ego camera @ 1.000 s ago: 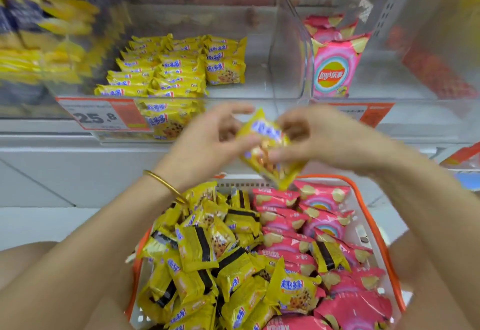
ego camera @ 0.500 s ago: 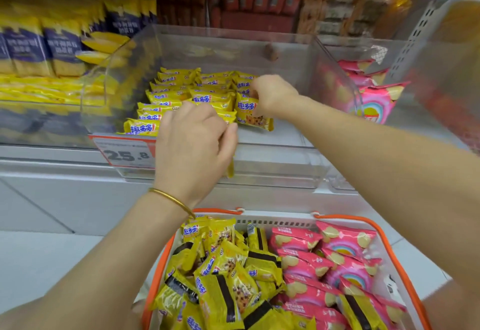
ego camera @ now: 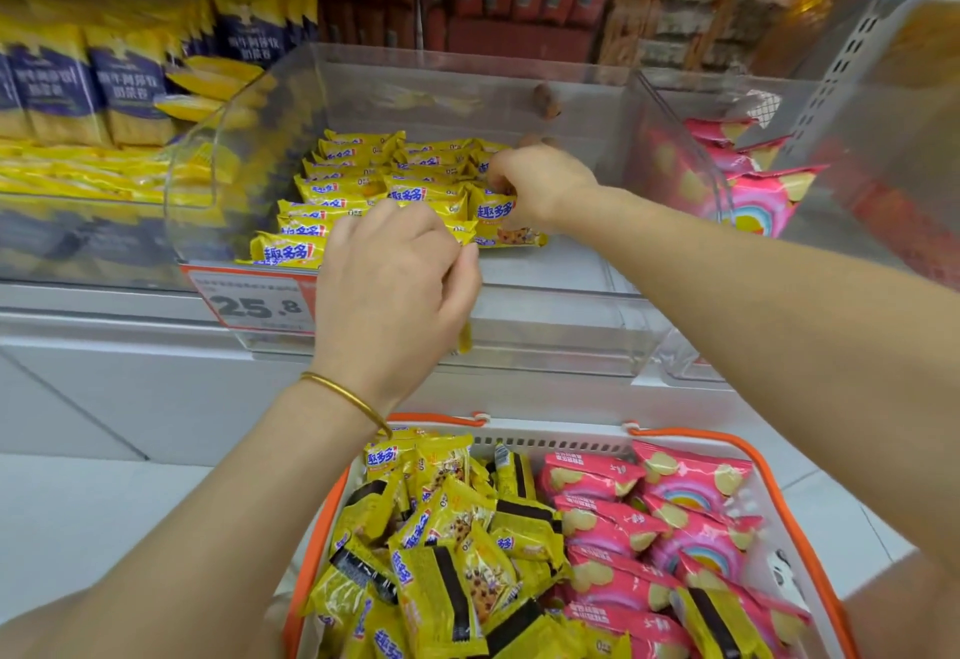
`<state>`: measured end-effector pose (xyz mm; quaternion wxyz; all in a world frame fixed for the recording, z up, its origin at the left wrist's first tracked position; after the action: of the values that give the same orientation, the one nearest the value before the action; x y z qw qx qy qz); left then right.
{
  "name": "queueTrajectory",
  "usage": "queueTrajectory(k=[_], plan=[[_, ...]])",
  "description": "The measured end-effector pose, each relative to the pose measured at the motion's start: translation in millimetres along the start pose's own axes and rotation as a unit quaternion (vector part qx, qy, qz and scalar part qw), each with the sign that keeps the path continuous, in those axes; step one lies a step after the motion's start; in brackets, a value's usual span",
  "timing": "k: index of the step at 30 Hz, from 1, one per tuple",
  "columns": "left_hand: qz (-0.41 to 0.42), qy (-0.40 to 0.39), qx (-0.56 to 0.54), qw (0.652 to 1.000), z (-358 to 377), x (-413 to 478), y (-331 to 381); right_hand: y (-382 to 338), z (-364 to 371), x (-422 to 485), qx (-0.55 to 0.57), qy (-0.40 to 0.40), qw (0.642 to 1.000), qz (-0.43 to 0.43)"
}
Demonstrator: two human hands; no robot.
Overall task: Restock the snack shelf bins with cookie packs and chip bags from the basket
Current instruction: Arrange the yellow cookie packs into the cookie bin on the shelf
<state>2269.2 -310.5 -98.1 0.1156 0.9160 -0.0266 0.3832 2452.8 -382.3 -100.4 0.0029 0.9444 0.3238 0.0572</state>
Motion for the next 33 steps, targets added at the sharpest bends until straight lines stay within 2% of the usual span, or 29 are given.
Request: queueTrajectory(k=[5,8,11,15,20,24,26,28,30,33], plan=[[0.042,0.056,-0.045,0.997,-13.0,-6.3,6.4,-1.0,-27.3,-21.4,-0.037,0.064,0.997,0.031],[0.074,0.070,-0.057,0.993,-24.3,-13.4,19.2,-2.3,-58.8,-52.7,0.030,0.124,0.992,0.020],[0.087,0.034,-0.059,0.994,-23.9,-25.9,33.8,-10.0,-76.6,-104.5,0.111,0.168,0.979,-0.019],[0.101,-0.017,-0.052,0.993,-11.4,-42.3,46.2,-15.1,-68.7,-161.8,0.188,0.154,0.969,-0.050],[0.111,-0.069,-0.049,0.990,-0.1,-55.6,53.5,-16.1,-32.5,-192.4,0.251,0.100,0.962,-0.045],[0.099,-0.002,-0.031,0.995,-9.5,-44.1,53.6,-10.6,-52.8,-179.8,0.287,0.164,0.943,-0.036],[0.087,0.028,-0.013,0.996,-12.4,-34.9,48.4,-7.4,-73.7,-152.7,0.256,0.184,0.948,-0.032],[0.074,0.032,0.006,0.997,-10.3,-27.6,41.7,-7.0,-79.4,-115.6,0.161,0.144,0.976,-0.029],[0.056,0.012,0.015,0.998,-5.6,-22.2,35.9,-10.2,-64.3,-78.8,0.051,0.039,0.997,-0.048],[0.039,-0.014,0.016,0.999,2.0,-18.7,30.1,-19.0,-21.6,-46.1,-0.096,-0.142,0.982,-0.084]])
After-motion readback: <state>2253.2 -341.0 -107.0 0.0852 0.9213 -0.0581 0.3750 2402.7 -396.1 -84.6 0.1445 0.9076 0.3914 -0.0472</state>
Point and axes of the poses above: each hand's wrist, its own x-axis towards the middle knuckle, its own z-axis out of the palm, y = z × x, the point moved 4 cm from there along x, towards the middle knuckle, and after that the axes turned 5 degrees about -x, right-handed, at the moved point
